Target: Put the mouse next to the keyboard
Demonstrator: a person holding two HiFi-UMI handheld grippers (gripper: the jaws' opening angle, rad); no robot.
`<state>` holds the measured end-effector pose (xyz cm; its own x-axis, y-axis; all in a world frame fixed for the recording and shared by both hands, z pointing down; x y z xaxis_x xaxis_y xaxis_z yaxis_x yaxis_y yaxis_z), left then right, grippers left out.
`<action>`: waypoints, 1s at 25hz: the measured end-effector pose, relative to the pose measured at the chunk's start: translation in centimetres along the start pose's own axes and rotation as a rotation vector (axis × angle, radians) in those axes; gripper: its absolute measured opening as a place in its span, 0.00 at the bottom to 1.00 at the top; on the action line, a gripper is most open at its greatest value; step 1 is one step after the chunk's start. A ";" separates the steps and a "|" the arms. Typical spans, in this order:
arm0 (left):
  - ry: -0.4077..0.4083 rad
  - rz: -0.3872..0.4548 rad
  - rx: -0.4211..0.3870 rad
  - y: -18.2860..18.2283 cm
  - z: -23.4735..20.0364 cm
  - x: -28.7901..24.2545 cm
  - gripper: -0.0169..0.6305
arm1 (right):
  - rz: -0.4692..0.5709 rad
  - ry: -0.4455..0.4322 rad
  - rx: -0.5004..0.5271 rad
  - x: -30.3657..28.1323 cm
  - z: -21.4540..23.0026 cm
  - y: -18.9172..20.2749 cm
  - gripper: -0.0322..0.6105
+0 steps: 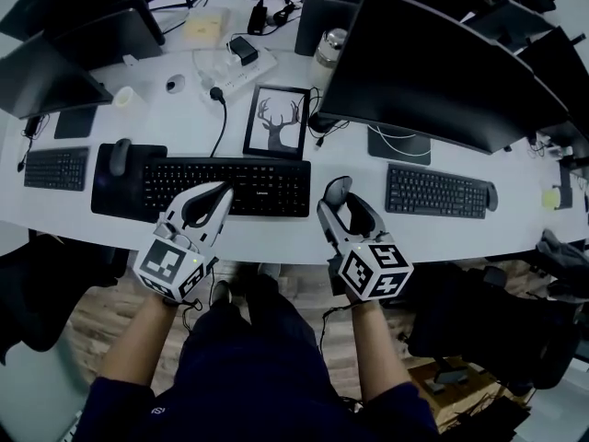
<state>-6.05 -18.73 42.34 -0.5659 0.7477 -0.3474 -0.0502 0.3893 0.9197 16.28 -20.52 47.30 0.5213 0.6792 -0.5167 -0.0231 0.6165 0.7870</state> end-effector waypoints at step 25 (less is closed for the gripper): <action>-0.037 -0.066 0.037 2.7 -0.9 -4.9 0.09 | -0.270 0.050 0.076 -8.0 6.4 4.6 0.45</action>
<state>-4.10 -21.86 46.66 -0.5318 0.7388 -0.4140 -0.0555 0.4574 0.8875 17.47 -25.65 57.16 0.4573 0.5145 -0.7254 0.1755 0.7474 0.6407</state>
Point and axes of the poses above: the fingertips, and each gripper's own axes: x backward along the fingers, z to its right, y out of its underside, the point moved 3 cm from there along x, backward along the fingers, and after that the axes turned 3 degrees about x, right-handed, at the moved point
